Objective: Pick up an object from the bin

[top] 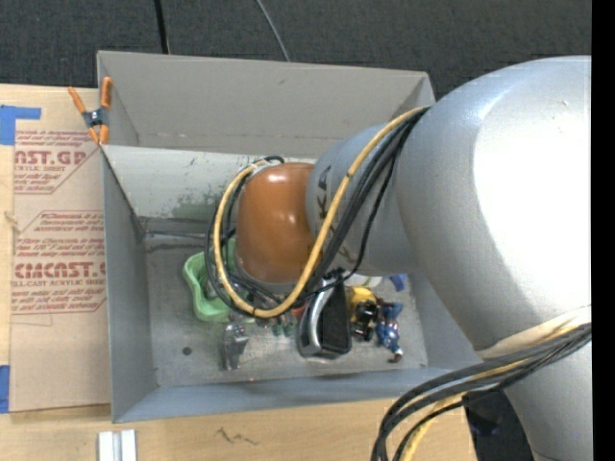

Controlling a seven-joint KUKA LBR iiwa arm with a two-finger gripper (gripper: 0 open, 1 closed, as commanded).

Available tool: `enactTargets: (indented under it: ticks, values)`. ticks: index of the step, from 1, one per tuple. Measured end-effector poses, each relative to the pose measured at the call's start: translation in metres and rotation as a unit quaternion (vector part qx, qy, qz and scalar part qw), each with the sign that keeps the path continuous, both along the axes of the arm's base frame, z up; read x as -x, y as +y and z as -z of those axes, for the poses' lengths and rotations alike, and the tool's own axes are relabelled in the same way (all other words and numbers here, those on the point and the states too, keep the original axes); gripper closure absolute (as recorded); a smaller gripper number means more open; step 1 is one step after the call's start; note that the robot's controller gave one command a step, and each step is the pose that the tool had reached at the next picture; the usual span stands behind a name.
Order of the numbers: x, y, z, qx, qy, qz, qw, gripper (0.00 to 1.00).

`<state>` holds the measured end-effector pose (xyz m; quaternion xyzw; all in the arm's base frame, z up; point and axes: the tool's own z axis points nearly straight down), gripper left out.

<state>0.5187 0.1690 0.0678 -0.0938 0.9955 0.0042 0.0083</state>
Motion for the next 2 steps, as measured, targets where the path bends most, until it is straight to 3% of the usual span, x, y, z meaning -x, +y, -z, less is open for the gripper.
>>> enactTargets:
  ticks: [1,2]
  values:
    - [0.005,0.002,-0.016,0.002,0.0011,0.003,1.0000,0.00]
    - [-0.021,0.017,-0.010,0.006,0.0004,-0.165,0.9862,1.00]
